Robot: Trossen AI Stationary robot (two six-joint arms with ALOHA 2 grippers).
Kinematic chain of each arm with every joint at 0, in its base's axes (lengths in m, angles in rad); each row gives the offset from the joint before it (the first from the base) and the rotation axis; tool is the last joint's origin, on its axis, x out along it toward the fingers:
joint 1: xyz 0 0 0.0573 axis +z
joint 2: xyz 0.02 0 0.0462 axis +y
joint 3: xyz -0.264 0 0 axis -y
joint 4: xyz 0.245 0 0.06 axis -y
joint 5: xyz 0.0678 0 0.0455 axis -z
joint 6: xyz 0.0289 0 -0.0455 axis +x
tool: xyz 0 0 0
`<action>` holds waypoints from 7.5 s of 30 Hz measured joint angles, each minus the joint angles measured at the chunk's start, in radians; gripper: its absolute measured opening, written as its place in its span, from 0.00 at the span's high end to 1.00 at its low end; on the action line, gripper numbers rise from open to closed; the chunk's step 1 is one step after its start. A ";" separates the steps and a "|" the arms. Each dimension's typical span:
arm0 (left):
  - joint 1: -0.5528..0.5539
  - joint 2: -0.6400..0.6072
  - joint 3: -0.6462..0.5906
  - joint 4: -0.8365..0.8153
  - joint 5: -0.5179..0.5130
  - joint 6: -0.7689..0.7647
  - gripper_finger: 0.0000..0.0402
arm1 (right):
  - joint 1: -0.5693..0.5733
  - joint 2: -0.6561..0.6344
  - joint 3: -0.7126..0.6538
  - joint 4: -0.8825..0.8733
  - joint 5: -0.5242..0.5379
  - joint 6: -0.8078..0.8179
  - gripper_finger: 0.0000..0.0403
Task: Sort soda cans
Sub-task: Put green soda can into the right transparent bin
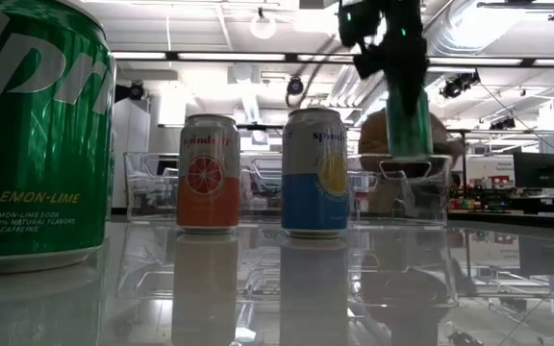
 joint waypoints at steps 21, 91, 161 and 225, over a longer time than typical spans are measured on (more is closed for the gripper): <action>0.000 0.000 0.000 0.000 -0.003 0.000 0.18 | -0.043 0.000 -0.307 0.237 -0.068 -0.035 0.24; 0.000 0.000 0.000 0.000 -0.005 0.002 0.18 | 0.986 -0.344 -0.259 0.077 -0.261 1.520 0.15; 0.000 0.000 0.000 0.000 -0.006 -0.034 0.18 | 0.196 0.006 0.222 -0.042 0.054 0.355 0.28; 0.000 0.000 0.000 0.002 -0.009 0.007 0.18 | 0.084 0.346 0.182 -0.022 -0.069 0.078 0.25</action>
